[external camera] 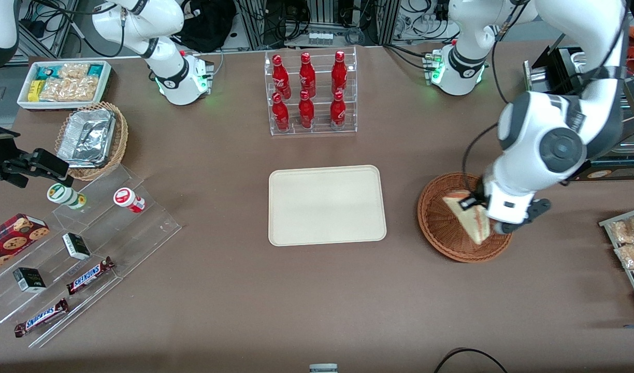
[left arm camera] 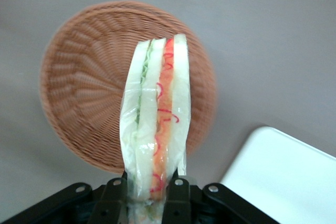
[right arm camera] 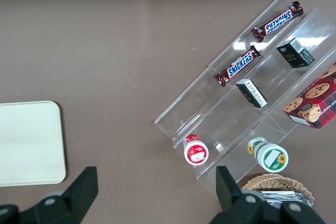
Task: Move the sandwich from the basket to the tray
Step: 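Carry the sandwich with the left gripper over the cream tray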
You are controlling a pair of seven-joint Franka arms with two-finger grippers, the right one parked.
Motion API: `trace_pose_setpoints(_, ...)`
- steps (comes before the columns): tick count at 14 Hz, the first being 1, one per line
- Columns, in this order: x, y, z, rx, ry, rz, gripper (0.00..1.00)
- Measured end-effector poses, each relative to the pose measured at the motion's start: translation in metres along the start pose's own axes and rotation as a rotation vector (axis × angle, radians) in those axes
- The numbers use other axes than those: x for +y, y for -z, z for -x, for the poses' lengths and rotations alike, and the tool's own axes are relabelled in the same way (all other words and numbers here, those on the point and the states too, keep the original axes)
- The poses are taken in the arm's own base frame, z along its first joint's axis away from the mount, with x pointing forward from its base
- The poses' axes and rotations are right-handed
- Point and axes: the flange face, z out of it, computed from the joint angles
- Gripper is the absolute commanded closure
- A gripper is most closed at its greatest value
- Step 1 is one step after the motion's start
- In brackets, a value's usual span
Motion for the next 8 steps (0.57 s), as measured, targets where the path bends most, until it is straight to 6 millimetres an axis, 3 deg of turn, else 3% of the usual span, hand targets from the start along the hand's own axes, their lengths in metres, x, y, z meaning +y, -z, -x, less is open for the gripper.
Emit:
trace_pose_setpoints(4,0.091,-0.006,0.072,0.005,-0.142,0.004,0.89)
trace_pose_setpoints(8,0.159,-0.052,0.142,-0.029,-0.280,-0.030,0.89)
